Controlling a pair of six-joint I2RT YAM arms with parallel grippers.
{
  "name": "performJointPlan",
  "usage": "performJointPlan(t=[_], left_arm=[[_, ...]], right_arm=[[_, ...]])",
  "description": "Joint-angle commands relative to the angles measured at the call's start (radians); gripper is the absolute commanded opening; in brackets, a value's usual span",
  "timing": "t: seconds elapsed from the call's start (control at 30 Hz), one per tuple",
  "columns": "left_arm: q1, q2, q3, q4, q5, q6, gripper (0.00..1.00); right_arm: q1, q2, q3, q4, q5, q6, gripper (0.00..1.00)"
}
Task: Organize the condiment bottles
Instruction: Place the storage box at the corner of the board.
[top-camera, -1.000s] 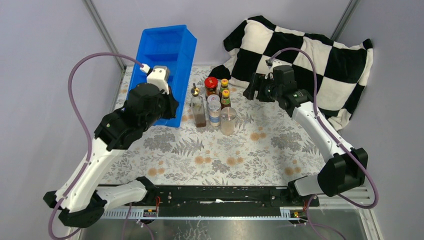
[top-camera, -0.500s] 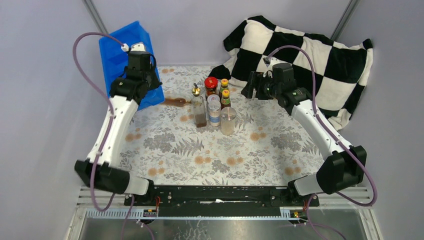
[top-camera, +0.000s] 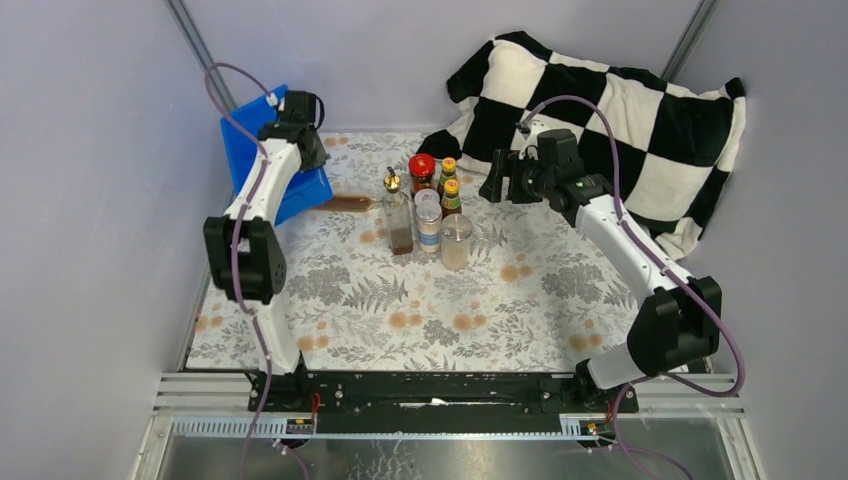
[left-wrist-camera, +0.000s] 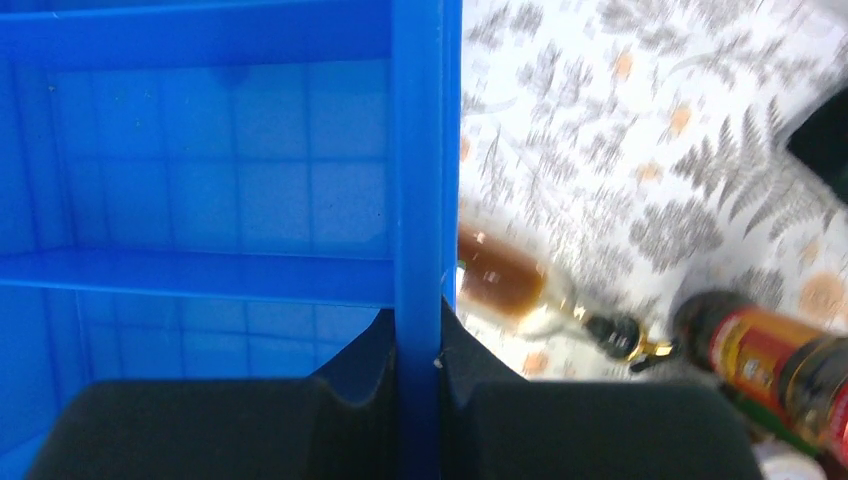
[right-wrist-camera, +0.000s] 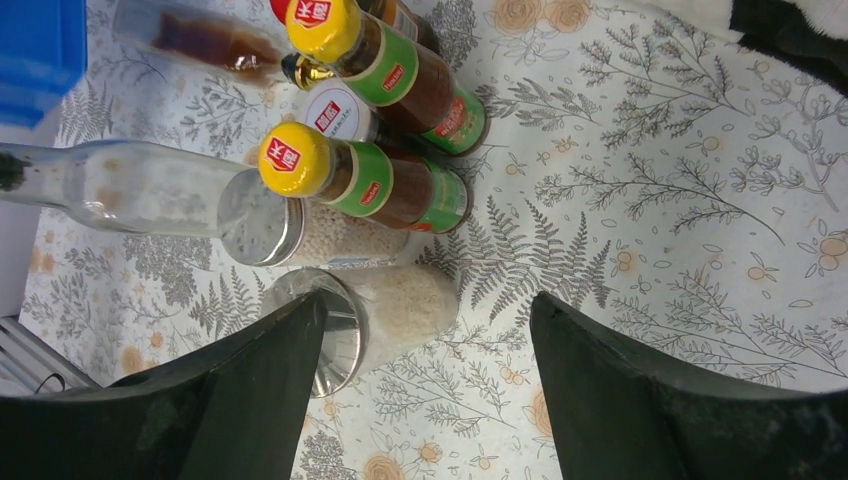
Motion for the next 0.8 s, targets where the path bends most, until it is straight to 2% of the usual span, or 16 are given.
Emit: performJointPlan(t=[0.0,0.07,0.27,0.37,0.6,0.77], left_arm=[[0.023,0.089,0.251,0.038,-0.089,0.058,0.0],[0.033,0.1,0.28,0.013,-0.14,0.053,0.0],[0.1,0.031,0.123,0.052,-0.222,0.007,0.01],[0.106,0.018,0.098,0.079,-0.249,0.005,0.02],[0.106,0.013,0.076,0.085,-0.152,-0.01,0.0],[0.09,-0.128,-0.139,0.122,-0.161,-0.041,0.0]], right_arm=[[-0.001,0.027,-0.02,0.037,-0.033,-0.024,0.82],[-0.002,0.041,-0.03,0.05,-0.03,-0.029,0.82],[-0.002,0.08,-0.045,0.086,-0.068,-0.007,0.82],[-0.002,0.091,-0.056,0.103,-0.083,0.0,0.82],[-0.002,0.09,-0.066,0.109,-0.093,0.002,0.82],[-0.002,0.082,-0.076,0.117,-0.102,0.007,0.82]])
